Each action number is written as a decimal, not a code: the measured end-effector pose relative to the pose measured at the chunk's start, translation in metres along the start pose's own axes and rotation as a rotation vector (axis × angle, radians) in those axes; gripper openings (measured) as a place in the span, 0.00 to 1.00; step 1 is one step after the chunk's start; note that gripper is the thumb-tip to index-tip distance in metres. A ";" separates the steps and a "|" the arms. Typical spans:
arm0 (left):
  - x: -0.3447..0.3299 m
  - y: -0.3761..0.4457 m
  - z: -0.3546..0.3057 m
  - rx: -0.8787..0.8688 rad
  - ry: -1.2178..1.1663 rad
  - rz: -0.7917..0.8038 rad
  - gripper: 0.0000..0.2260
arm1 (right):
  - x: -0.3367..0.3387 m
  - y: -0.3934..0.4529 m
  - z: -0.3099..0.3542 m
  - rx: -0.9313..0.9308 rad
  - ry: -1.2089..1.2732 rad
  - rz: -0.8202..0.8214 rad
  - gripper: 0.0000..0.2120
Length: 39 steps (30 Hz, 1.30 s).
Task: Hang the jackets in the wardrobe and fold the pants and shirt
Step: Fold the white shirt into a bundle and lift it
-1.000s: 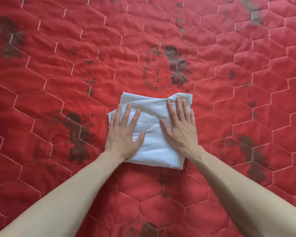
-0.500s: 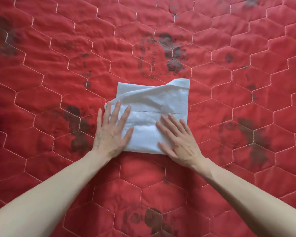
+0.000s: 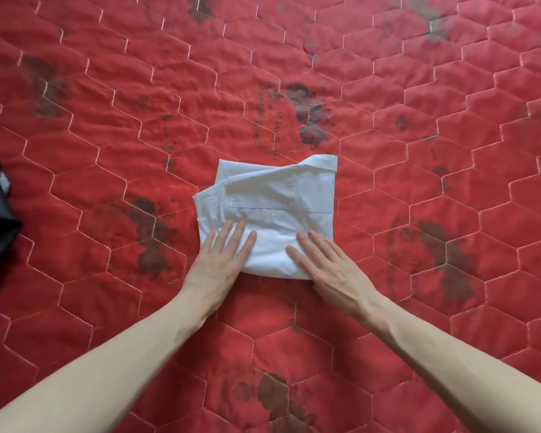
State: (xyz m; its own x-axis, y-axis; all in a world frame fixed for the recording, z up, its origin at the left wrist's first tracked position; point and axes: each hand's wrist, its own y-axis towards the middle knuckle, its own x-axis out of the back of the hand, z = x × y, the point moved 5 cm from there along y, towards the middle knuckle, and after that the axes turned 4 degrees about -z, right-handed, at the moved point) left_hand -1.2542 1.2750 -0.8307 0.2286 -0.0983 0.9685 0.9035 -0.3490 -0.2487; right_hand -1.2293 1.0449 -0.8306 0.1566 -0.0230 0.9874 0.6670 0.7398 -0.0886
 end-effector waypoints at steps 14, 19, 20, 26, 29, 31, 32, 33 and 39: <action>0.040 -0.042 -0.017 -0.021 -0.253 0.242 0.20 | 0.041 -0.050 -0.003 -0.122 0.441 -0.028 0.11; 0.048 -0.059 0.005 0.273 -0.806 0.125 0.03 | 0.034 -0.090 -0.006 -0.372 0.830 -0.070 0.10; 0.047 -0.059 0.008 0.359 -0.953 0.100 0.04 | 0.035 -0.090 -0.006 -0.407 0.870 -0.139 0.09; 0.021 -0.061 0.003 0.664 -1.439 0.057 0.23 | 0.032 -0.065 -0.014 -0.615 0.956 -0.291 0.05; 0.007 -0.057 0.000 0.637 -1.308 0.089 0.25 | 0.027 -0.047 -0.022 -0.641 0.851 -0.271 0.05; 0.005 -0.047 0.006 0.625 -1.329 0.045 0.16 | 0.022 -0.037 -0.030 -0.671 0.799 -0.236 0.08; 0.005 -0.040 0.010 0.610 -1.344 0.014 0.12 | 0.020 -0.031 -0.034 -0.693 0.786 -0.230 0.06; 0.006 -0.033 0.014 0.594 -1.340 -0.014 0.10 | 0.017 -0.027 -0.039 -0.713 0.782 -0.228 0.04; 0.004 -0.001 0.019 0.632 -1.086 -0.077 0.13 | 0.002 -0.007 -0.057 -0.927 0.770 -0.328 0.09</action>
State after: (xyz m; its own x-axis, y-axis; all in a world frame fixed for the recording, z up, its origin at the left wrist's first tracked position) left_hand -1.2476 1.2930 -0.8260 0.0760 0.8229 0.5631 0.8747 0.2160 -0.4338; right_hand -1.1917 1.0015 -0.8358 0.0624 -0.7351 0.6750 0.9679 -0.1205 -0.2207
